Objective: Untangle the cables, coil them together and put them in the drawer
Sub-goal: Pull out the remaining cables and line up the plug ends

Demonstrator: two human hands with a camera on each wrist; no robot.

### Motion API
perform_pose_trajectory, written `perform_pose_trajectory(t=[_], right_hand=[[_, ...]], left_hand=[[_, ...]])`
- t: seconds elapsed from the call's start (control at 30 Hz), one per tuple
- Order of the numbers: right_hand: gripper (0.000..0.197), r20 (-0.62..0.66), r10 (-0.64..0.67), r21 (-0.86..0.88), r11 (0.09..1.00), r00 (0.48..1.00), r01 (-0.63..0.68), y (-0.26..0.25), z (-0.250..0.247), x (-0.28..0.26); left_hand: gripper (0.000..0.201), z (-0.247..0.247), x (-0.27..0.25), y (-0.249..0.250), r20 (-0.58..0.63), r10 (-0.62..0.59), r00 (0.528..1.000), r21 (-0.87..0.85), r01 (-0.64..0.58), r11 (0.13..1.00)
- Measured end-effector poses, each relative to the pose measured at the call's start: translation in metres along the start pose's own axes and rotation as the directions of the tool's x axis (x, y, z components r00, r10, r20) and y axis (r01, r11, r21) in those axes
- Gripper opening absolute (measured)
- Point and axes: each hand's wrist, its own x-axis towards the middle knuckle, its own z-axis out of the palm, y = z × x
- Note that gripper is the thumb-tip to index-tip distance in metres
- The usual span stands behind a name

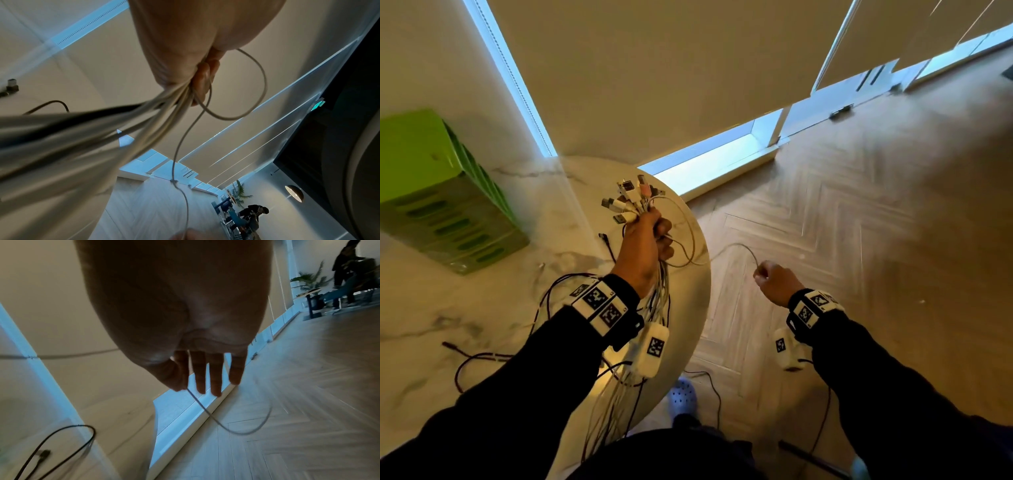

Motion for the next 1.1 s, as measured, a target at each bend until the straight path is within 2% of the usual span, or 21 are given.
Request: perform_pose_trajectory(t=[0.07,0.13,0.2,0.27,0.3,0.4,0.43,0.5,0.57,0.63,0.7,0.73,0.8,0.87,0.9,0.93,1.0,1.07,1.1], right_hand=[[0.051,-0.025,-0.002,-0.054,0.999,1.0,0.0,0.004,0.006,0.0],[0.078,-0.052,-0.212,-0.005,0.977,0.976,0.212,-0.013,0.005,-0.012],[0.082,0.036,-0.427,0.175,0.893,0.904,0.415,-0.041,0.0,-0.03],[0.074,0.136,-0.537,0.34,0.815,0.833,0.47,-0.069,-0.003,-0.045],[0.065,0.14,-0.559,0.392,0.789,0.817,0.473,-0.081,-0.005,-0.051],[0.028,0.025,-0.567,0.449,0.742,0.823,0.498,-0.101,-0.016,-0.06],[0.021,-0.021,-0.559,0.443,0.738,0.829,0.509,-0.101,-0.022,-0.059],[0.026,-0.092,-0.542,0.424,0.738,0.835,0.525,-0.094,-0.033,-0.053],[0.03,-0.174,-0.494,0.396,0.757,0.852,0.52,-0.08,-0.044,-0.043],[0.034,-0.262,-0.395,0.383,0.795,0.881,0.47,-0.063,-0.049,-0.027],[0.035,-0.288,-0.29,0.318,0.87,0.913,0.377,-0.044,-0.05,-0.006],[0.035,-0.254,-0.236,0.28,0.91,0.938,0.305,-0.032,-0.051,0.004],[0.029,-0.071,-0.132,0.156,0.977,0.989,0.142,-0.01,-0.05,0.02],[0.012,0.161,-0.057,-0.019,0.998,0.985,0.061,0.0,-0.046,0.026],[0.014,0.232,-0.05,-0.057,0.996,0.971,0.065,-0.003,-0.045,0.026],[0.028,0.262,-0.073,-0.036,0.996,0.962,0.085,-0.009,-0.045,0.023],[0.054,0.285,-0.21,0.14,0.974,0.935,0.176,-0.035,-0.049,0.012],[0.066,0.386,-0.364,0.333,0.912,0.847,0.24,-0.068,-0.056,-0.006],[0.07,0.449,-0.418,0.37,0.891,0.789,0.262,-0.084,-0.056,-0.014]], left_hand=[[0.03,0.007,0.0,-0.005,0.019,-0.008,1.0,0.006,0.008,1.0],[0.029,0.015,0.001,-0.01,0.008,-0.015,1.0,0.006,0.015,1.0],[0.027,0.021,0.004,-0.016,-0.012,-0.016,1.0,0.03,0.017,0.999],[0.021,0.024,0.007,-0.022,-0.036,-0.016,0.999,0.098,0.02,0.995],[0.018,0.025,0.008,-0.023,-0.052,-0.013,0.999,0.136,0.02,0.991],[0.02,0.026,0.014,-0.023,-0.056,0.021,0.998,0.215,-0.008,0.977],[0.023,0.026,0.017,-0.022,-0.033,0.051,0.998,0.241,-0.041,0.97],[0.027,0.023,0.019,-0.019,0.039,0.118,0.992,0.297,-0.124,0.947],[0.017,0.021,0.018,-0.016,0.097,0.14,0.985,0.292,-0.163,0.942],[0.017,0.022,0.018,-0.012,0.085,0.126,0.988,0.296,-0.146,0.944],[0.025,0.02,0.02,-0.009,0.045,0.136,0.99,0.328,-0.144,0.934],[0.029,0.019,0.022,-0.007,0.031,0.144,0.989,0.31,-0.146,0.939],[0.029,0.016,0.023,-0.003,-0.016,0.136,0.991,0.199,-0.13,0.971],[0.023,0.014,0.023,0.003,-0.051,0.121,0.991,0.07,-0.118,0.991],[0.021,0.014,0.022,0.005,-0.052,0.12,0.991,0.031,-0.118,0.993],[0.022,0.014,0.022,0.006,-0.038,0.12,0.992,0.011,-0.12,0.993],[0.027,0.015,0.021,0.005,0.006,0.113,0.994,-0.005,-0.112,0.994],[0.034,0.014,0.019,0.004,0.084,0.08,0.993,0.005,-0.081,0.997],[0.039,0.013,0.017,0.005,0.141,0.056,0.988,0.041,-0.062,0.997]])
